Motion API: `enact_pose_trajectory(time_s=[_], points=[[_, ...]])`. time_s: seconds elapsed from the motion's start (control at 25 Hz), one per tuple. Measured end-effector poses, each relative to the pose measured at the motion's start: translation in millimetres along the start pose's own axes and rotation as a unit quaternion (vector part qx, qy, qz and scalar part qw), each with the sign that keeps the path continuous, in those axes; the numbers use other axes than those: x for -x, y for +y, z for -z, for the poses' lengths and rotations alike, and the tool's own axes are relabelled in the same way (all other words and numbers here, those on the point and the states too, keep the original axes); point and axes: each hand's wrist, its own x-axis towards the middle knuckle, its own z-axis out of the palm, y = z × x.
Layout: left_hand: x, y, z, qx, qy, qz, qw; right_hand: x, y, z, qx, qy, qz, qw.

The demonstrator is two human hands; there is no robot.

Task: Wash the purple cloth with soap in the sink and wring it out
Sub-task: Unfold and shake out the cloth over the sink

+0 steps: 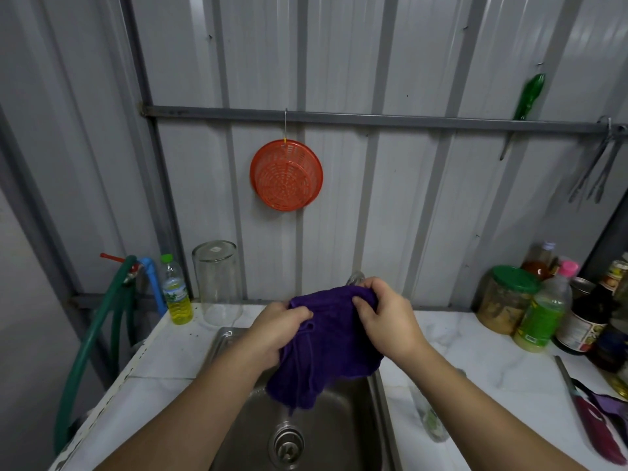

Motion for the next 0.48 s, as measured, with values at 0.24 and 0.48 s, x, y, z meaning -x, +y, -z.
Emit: enact_pose_trajectory(time_s=[0.24, 0.48], points=[[5.2, 7.2, -16.7, 0.161, 0.001, 0.011, 0.987, 19.3, -6.1, -33.0, -0.095, -0.029, -0.049, 0.994], [7.5, 9.9, -5.0, 0.154, 0.002, -0.027, 0.988, 22.3, -7.0, -28.4, -0.162, -0.073, 0.024, 0.984]])
